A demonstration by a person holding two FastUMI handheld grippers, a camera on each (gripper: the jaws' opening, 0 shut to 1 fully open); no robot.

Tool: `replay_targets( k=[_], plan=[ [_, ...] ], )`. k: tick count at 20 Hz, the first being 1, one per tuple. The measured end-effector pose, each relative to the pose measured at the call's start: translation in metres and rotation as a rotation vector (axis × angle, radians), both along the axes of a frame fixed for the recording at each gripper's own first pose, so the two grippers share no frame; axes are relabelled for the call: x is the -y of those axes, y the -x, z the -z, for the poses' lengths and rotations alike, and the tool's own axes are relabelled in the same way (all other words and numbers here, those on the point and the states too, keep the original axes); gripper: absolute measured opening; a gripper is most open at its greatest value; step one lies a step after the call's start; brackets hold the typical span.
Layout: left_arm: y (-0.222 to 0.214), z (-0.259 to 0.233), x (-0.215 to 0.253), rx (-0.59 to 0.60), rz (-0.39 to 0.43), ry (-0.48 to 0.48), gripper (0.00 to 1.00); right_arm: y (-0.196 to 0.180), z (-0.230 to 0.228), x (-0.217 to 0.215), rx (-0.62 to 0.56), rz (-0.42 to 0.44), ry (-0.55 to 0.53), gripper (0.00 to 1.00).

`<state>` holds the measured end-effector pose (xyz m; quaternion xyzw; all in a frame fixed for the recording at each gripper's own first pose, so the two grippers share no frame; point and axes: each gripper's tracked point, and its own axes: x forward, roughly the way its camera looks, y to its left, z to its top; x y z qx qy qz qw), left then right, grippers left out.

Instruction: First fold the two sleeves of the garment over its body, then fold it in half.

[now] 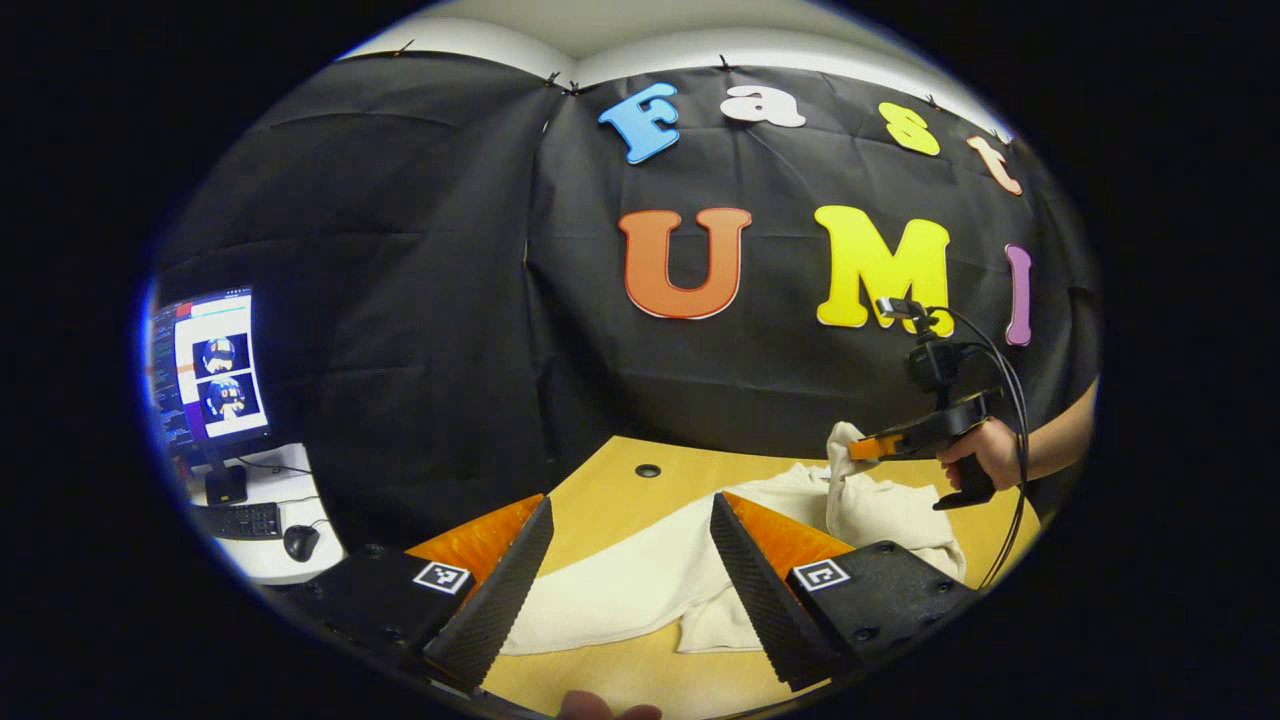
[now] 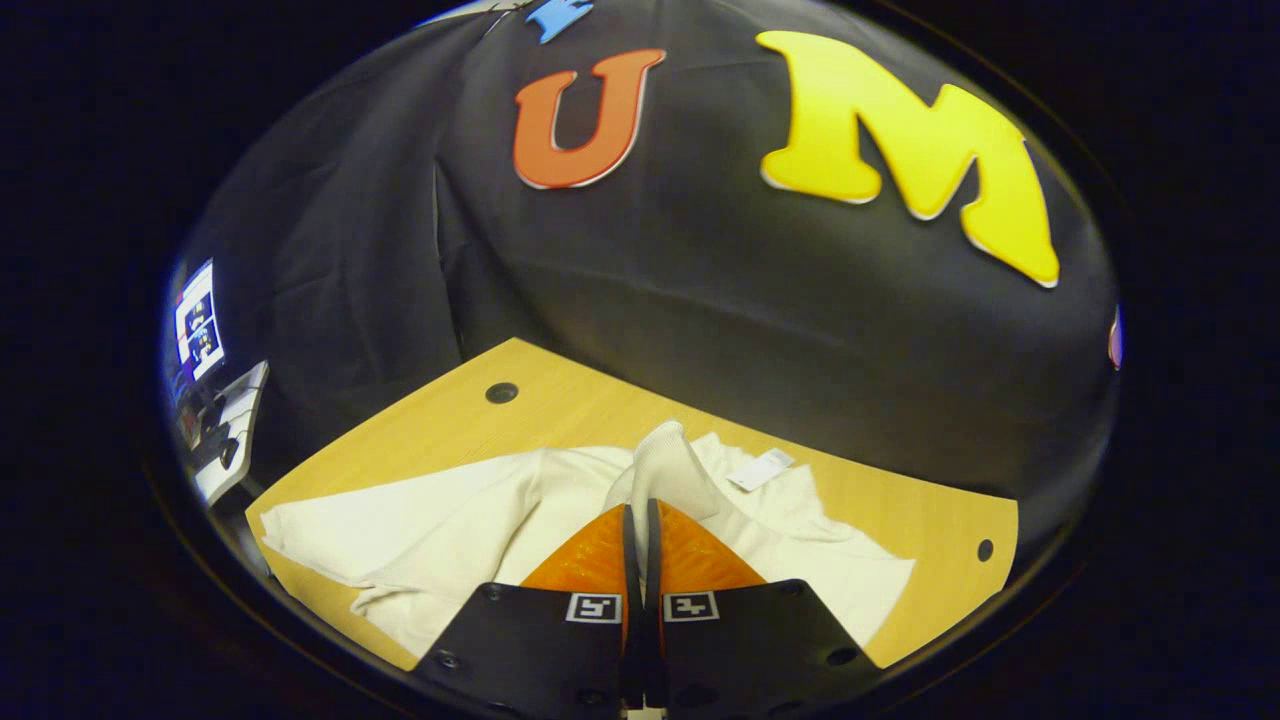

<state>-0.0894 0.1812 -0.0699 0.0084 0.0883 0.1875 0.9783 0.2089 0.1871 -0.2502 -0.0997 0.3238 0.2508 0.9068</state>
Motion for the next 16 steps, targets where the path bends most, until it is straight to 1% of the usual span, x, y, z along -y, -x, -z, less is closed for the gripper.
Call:
replay_targets(
  k=[2, 3, 4, 8, 11, 12, 13, 15, 16],
  plan=[
    [0.005, 0.002, -0.010, -0.002, -0.004, -0.002, 1.00, -0.004, 0.019, -0.028, -0.009, -0.002, 0.007, 0.01],
    [0.005, 0.003, -0.010, -0.001, 0.011, 0.004, 1.00, -0.005, 0.030, -0.037, -0.018, 0.008, 0.012, 0.01],
    [0.004, 0.004, -0.005, -0.001, 0.044, 0.007, 1.00, -0.007, 0.041, -0.045, -0.031, 0.019, 0.017, 0.01],
    [0.000, 0.016, 0.002, -0.026, 0.099, 0.022, 1.00, -0.011, 0.081, -0.060, -0.065, 0.065, 0.042, 0.01],
    [-0.003, 0.027, 0.009, -0.041, 0.137, 0.063, 1.00, -0.015, 0.095, -0.070, -0.072, 0.085, 0.020, 0.01],
    [-0.004, 0.029, 0.010, -0.044, 0.144, 0.071, 1.00, -0.014, 0.097, -0.077, -0.084, 0.083, -0.010, 0.00],
    [-0.005, 0.031, 0.008, -0.048, 0.143, 0.073, 1.00, -0.012, 0.095, -0.083, -0.090, 0.081, -0.034, 0.06],
    [-0.005, 0.037, 0.001, -0.059, 0.134, 0.071, 1.00, -0.011, 0.084, -0.093, -0.075, 0.074, -0.077, 0.13],
    [-0.004, 0.039, -0.003, -0.062, 0.127, 0.066, 1.00, -0.009, 0.078, -0.098, -0.062, 0.062, -0.085, 0.15]
  ],
)
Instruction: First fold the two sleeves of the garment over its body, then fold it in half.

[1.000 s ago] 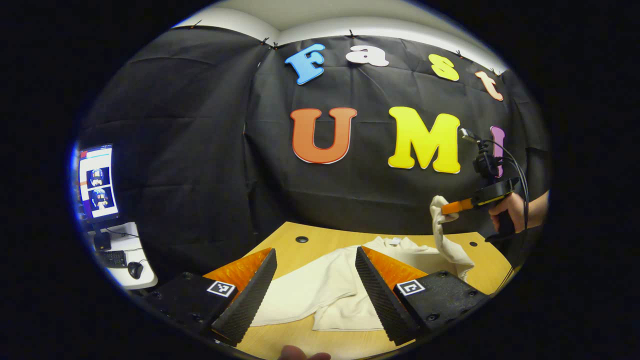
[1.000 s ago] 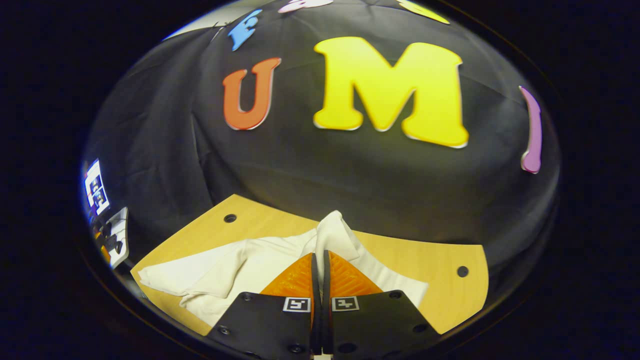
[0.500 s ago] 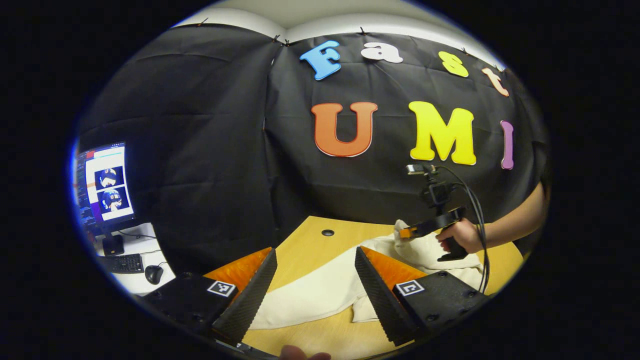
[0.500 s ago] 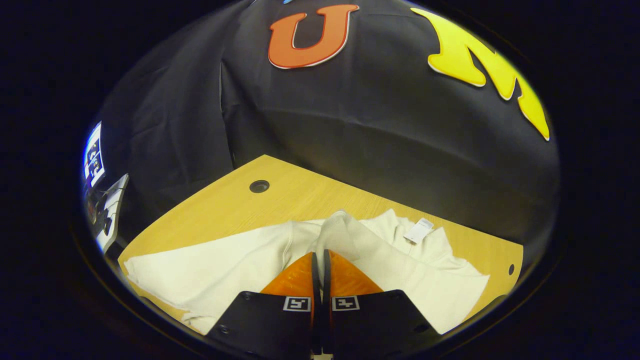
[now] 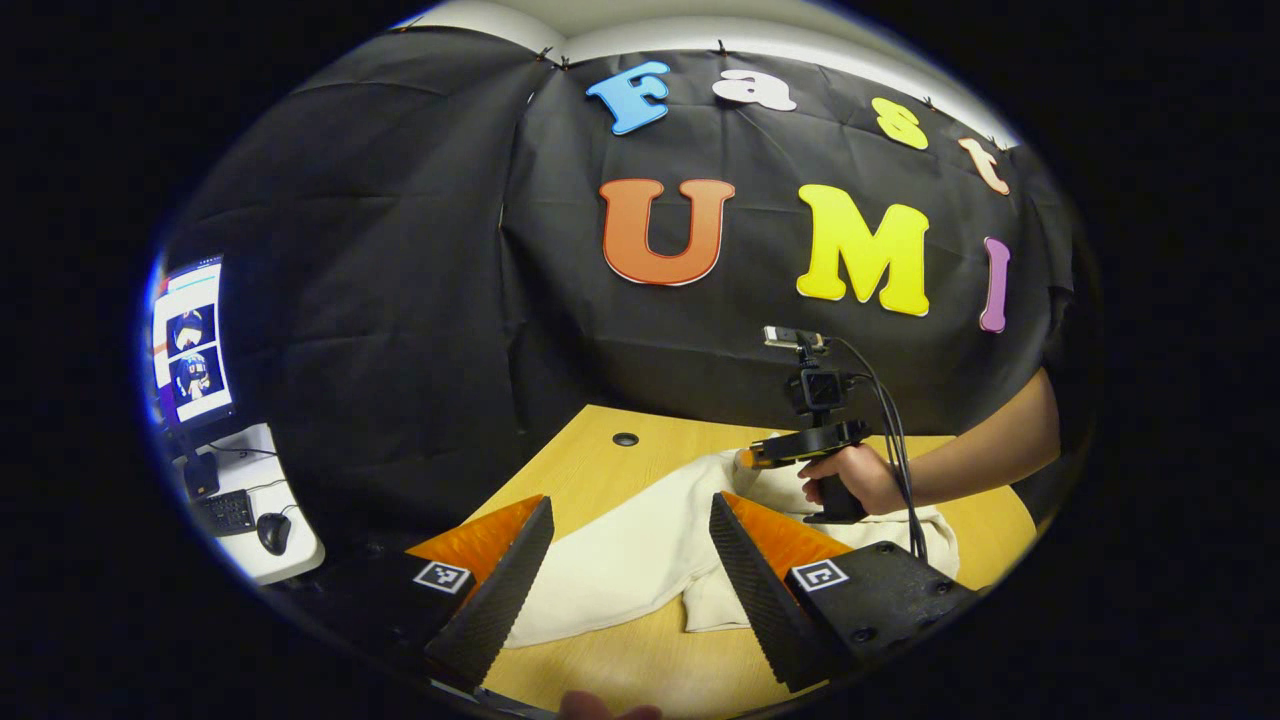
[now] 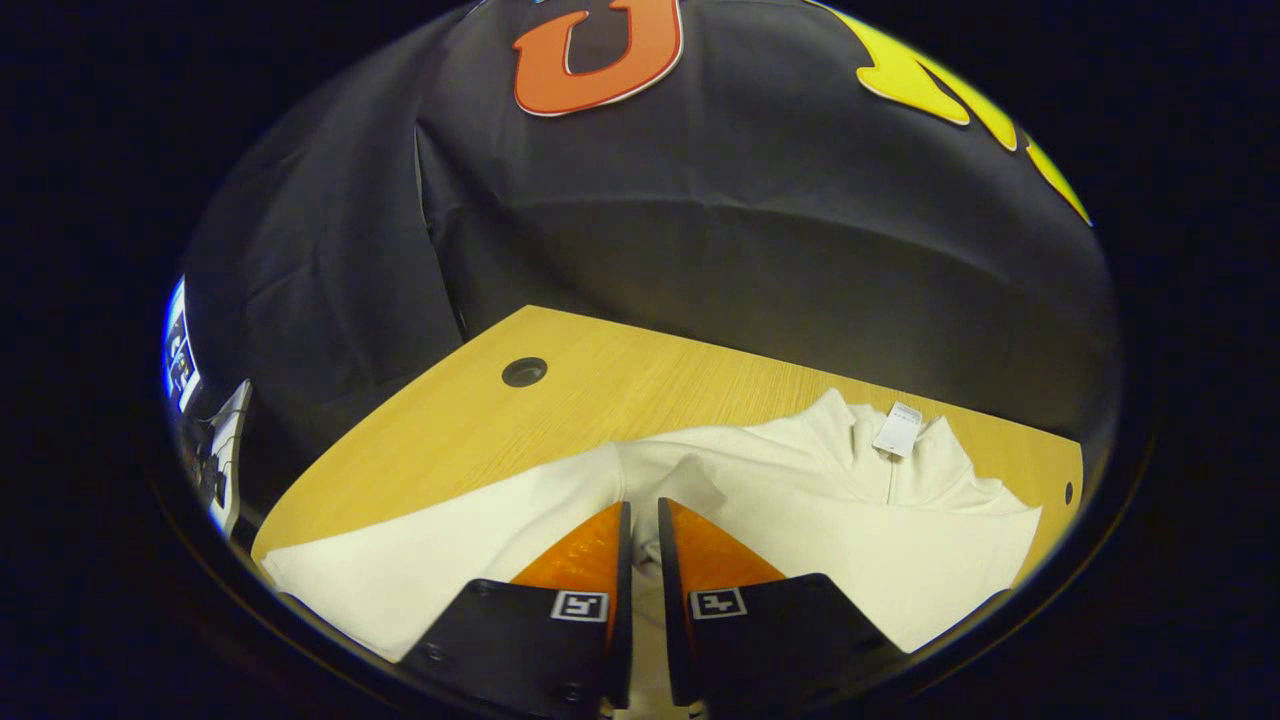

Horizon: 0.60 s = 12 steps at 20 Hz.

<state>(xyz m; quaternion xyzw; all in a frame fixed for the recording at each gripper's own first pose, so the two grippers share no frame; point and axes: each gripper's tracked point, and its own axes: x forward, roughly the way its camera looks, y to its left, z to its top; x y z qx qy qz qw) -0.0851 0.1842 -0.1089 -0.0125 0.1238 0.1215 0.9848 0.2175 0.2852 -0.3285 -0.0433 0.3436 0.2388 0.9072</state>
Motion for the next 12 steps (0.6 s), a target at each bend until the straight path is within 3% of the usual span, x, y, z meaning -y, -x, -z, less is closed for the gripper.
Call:
replay_targets(
  k=[3, 4, 6, 8, 12],
  plan=[
    [0.000, 0.004, -0.011, -0.002, -0.017, -0.032, 1.00, 0.017, -0.025, -0.004, 0.036, -0.047, -0.025, 0.68],
    [0.001, 0.005, -0.014, -0.007, -0.018, -0.049, 1.00, 0.021, -0.033, -0.002, 0.054, -0.051, -0.037, 0.76],
    [0.002, 0.005, -0.019, -0.005, -0.017, -0.098, 1.00, 0.029, -0.050, 0.011, 0.110, -0.058, -0.032, 0.81],
    [0.001, 0.005, -0.019, 0.004, -0.007, -0.125, 1.00, 0.045, -0.072, 0.028, 0.158, -0.053, -0.046, 0.95],
    [0.010, 0.022, -0.027, -0.014, -0.013, -0.161, 1.00, 0.092, -0.114, 0.061, 0.219, -0.068, -0.074, 0.97]
  ],
)
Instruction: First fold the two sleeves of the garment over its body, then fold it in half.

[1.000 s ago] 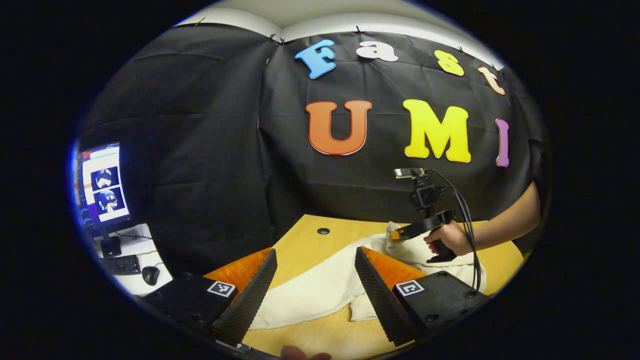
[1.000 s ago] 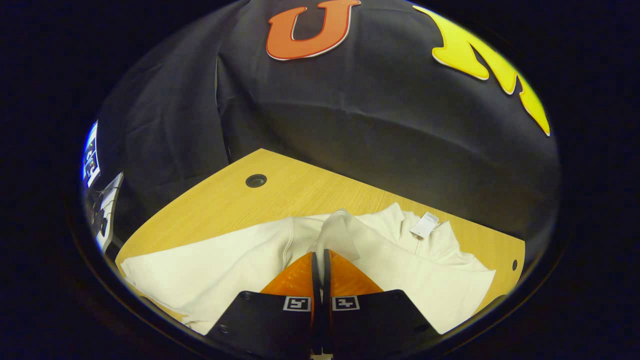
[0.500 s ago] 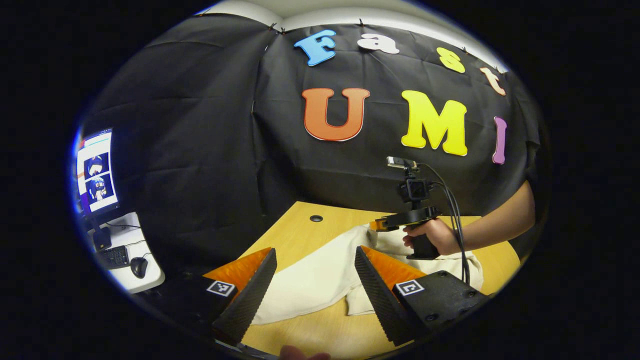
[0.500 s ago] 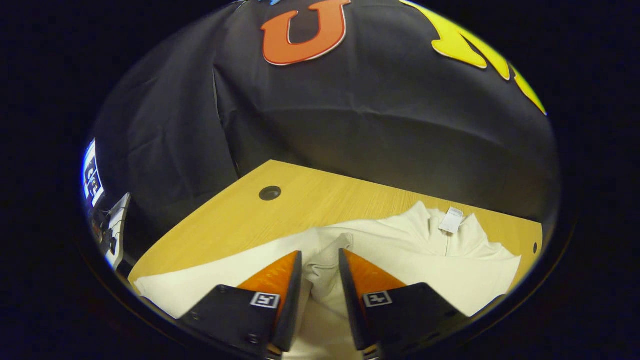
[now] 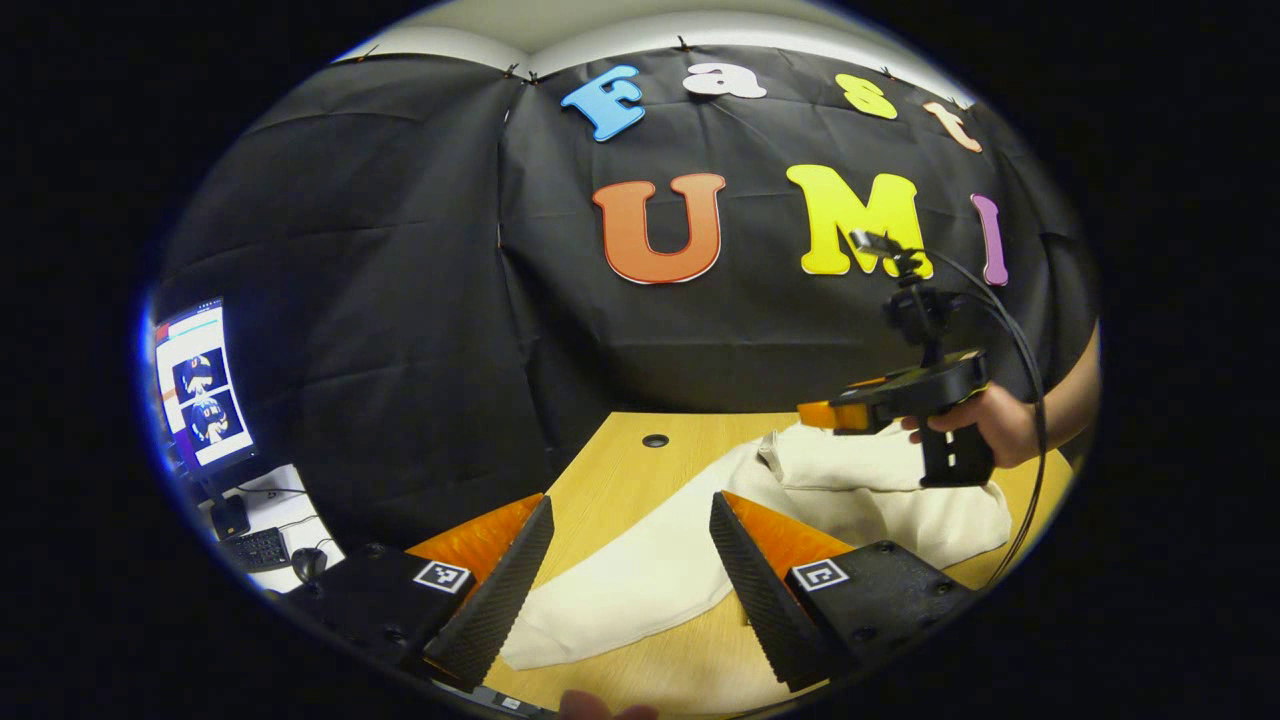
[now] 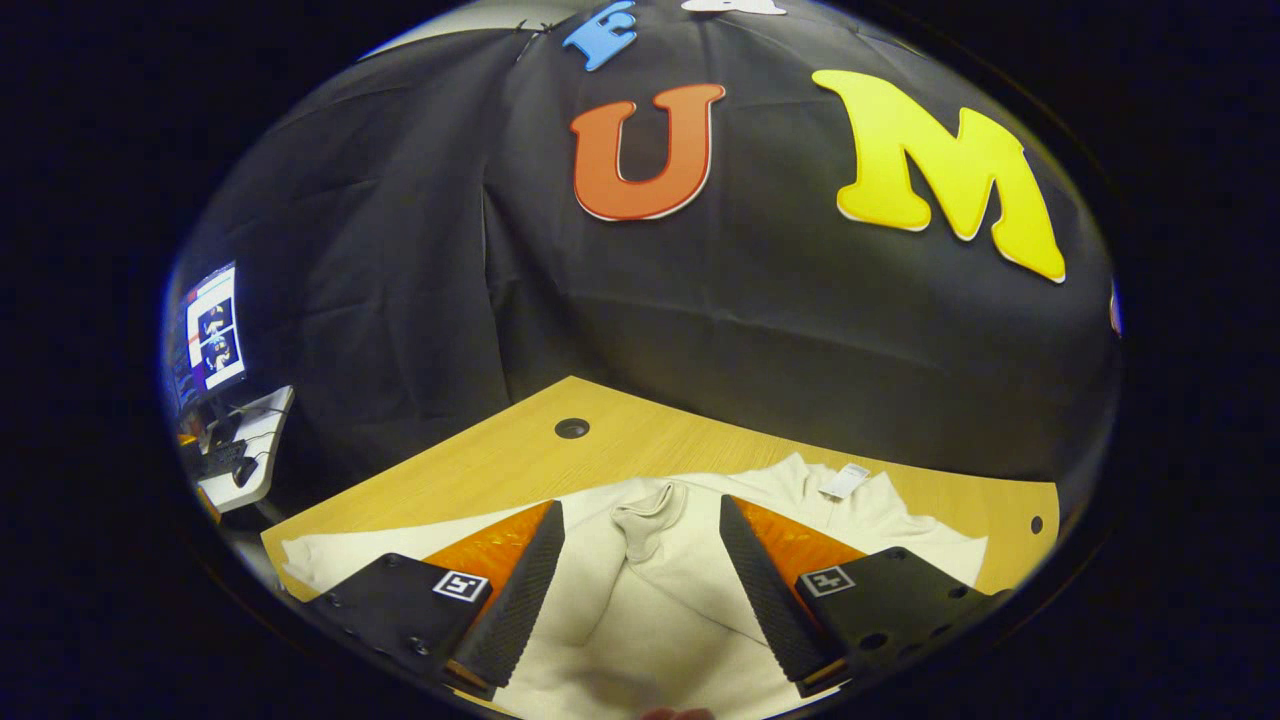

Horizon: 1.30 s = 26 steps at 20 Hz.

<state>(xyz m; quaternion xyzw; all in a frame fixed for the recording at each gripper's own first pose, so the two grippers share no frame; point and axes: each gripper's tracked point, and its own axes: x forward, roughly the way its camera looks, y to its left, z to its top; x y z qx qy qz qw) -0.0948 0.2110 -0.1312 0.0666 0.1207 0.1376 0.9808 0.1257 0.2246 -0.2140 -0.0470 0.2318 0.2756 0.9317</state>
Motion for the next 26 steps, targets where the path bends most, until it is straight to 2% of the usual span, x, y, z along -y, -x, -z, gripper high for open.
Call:
replay_targets(
  k=[2, 3, 5, 8, 12, 18, 20, 24, 26],
  plan=[
    [0.010, 0.015, -0.007, -0.030, -0.012, -0.019, 1.00, 0.024, -0.016, 0.021, 0.007, 0.006, -0.018, 0.97],
    [0.017, 0.024, -0.016, -0.048, -0.024, -0.030, 1.00, 0.034, -0.021, 0.033, 0.007, 0.009, -0.017, 0.94],
    [0.030, 0.043, -0.029, -0.090, -0.032, -0.043, 1.00, 0.054, -0.025, 0.053, -0.022, 0.011, -0.008, 0.96],
    [0.050, 0.074, -0.058, -0.178, -0.056, -0.081, 1.00, 0.079, -0.034, 0.070, -0.055, 0.003, -0.014, 0.96],
    [0.067, 0.122, -0.090, -0.285, -0.040, -0.113, 0.99, 0.101, -0.036, 0.080, -0.057, -0.023, 0.019, 0.96],
    [0.079, 0.174, -0.129, -0.373, -0.073, -0.015, 0.99, 0.131, -0.031, 0.084, -0.071, -0.080, 0.076, 0.96],
    [0.077, 0.185, -0.132, -0.386, -0.060, 0.034, 1.00, 0.139, -0.032, 0.085, -0.075, -0.092, 0.086, 0.94],
    [0.071, 0.194, -0.131, -0.404, -0.019, 0.091, 0.99, 0.147, -0.035, 0.089, -0.086, -0.065, 0.079, 0.94],
    [0.070, 0.199, -0.128, -0.388, 0.000, 0.156, 0.96, 0.150, -0.041, 0.089, -0.076, -0.058, 0.077, 0.96]
  ],
)
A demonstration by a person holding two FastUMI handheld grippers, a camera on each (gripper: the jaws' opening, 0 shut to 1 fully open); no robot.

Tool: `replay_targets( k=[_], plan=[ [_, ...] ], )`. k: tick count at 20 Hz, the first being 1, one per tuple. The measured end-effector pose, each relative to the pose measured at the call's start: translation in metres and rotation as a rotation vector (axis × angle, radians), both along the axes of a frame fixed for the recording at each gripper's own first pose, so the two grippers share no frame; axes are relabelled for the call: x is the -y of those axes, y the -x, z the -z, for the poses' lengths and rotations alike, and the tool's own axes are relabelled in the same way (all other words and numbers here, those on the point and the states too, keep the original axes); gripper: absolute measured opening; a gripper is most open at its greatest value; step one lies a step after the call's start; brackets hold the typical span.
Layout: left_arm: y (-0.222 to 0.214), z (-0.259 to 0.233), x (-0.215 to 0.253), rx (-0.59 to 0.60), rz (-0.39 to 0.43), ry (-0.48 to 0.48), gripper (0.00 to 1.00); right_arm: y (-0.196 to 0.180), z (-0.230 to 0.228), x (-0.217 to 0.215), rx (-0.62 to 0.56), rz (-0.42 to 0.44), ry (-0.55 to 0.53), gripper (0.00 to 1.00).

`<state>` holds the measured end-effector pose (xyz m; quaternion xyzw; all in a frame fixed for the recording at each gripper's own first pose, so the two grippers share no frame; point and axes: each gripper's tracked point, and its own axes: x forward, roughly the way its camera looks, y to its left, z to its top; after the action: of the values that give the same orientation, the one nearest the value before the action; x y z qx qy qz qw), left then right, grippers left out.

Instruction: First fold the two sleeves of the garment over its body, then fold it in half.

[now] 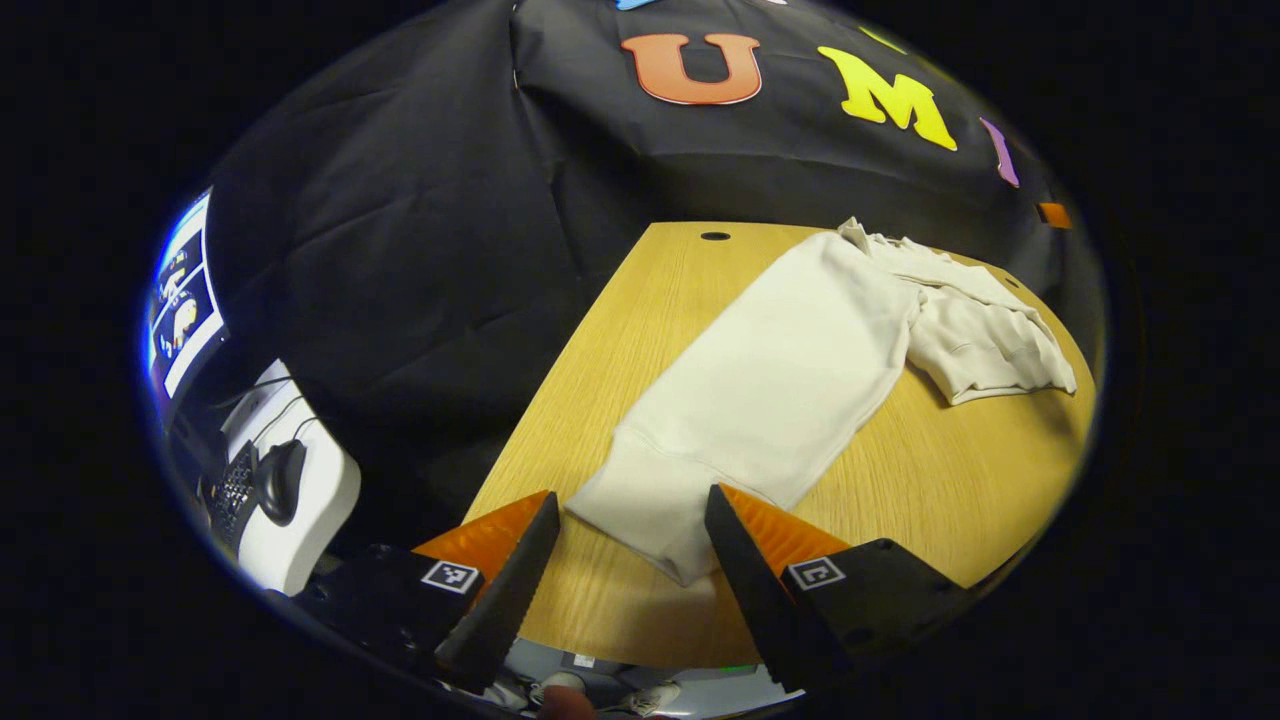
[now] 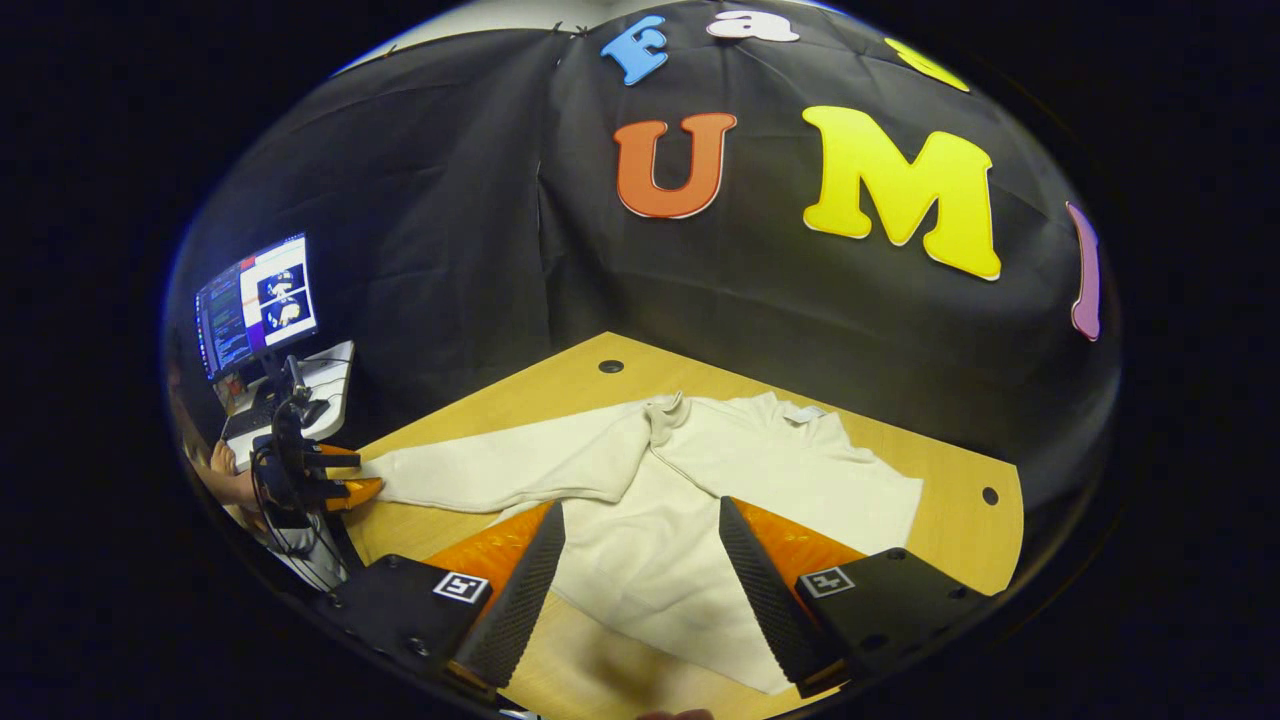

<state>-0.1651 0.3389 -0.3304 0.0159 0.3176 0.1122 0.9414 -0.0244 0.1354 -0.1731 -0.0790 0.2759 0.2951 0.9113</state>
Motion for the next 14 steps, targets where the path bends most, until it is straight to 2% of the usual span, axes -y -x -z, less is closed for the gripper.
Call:
replay_targets(
  k=[1, 3, 4, 5, 6, 7, 8, 9, 11, 13, 14],
  plan=[
    [0.001, 0.001, 0.001, 0.014, -0.016, 0.045, 0.88, 0.001, -0.006, -0.002, 0.012, -0.001, -0.007, 0.96],
    [0.001, 0.000, 0.004, 0.020, -0.017, 0.060, 0.83, 0.001, -0.016, -0.002, 0.028, 0.003, -0.022, 0.94],
    [-0.002, -0.001, 0.007, 0.011, -0.002, 0.059, 0.88, 0.002, -0.020, -0.002, 0.033, 0.011, -0.030, 0.94],
    [-0.004, 0.000, 0.009, -0.001, 0.012, 0.071, 0.80, 0.002, -0.022, 0.001, 0.034, 0.018, -0.035, 0.97],
    [-0.007, 0.000, 0.012, -0.015, 0.026, 0.080, 0.67, 0.003, -0.022, 0.003, 0.033, 0.026, -0.039, 0.94],
    [-0.006, 0.001, 0.015, -0.025, 0.034, 0.094, 0.45, 0.004, -0.022, 0.007, 0.031, 0.033, -0.040, 0.96],
    [-0.008, 0.000, 0.019, -0.036, 0.033, 0.118, 0.38, 0.004, -0.023, 0.012, 0.032, 0.042, -0.040, 0.97],
    [-0.009, 0.000, 0.019, -0.048, 0.027, 0.147, 0.21, 0.003, -0.023, 0.016, 0.034, 0.052, -0.043, 0.97],
    [-0.010, -0.004, 0.026, -0.058, 0.025, 0.206, 0.10, 0.003, -0.025, 0.028, 0.037, 0.079, -0.049, 0.94],
    [-0.013, -0.016, 0.025, -0.044, 0.017, 0.178, 0.05, 0.002, -0.027, 0.039, 0.039, 0.105, -0.056, 0.96],
    [-0.016, -0.025, 0.026, -0.027, 0.015, 0.170, 0.04, 0.001, -0.028, 0.046, 0.042, 0.118, -0.059, 0.94]
  ],
)
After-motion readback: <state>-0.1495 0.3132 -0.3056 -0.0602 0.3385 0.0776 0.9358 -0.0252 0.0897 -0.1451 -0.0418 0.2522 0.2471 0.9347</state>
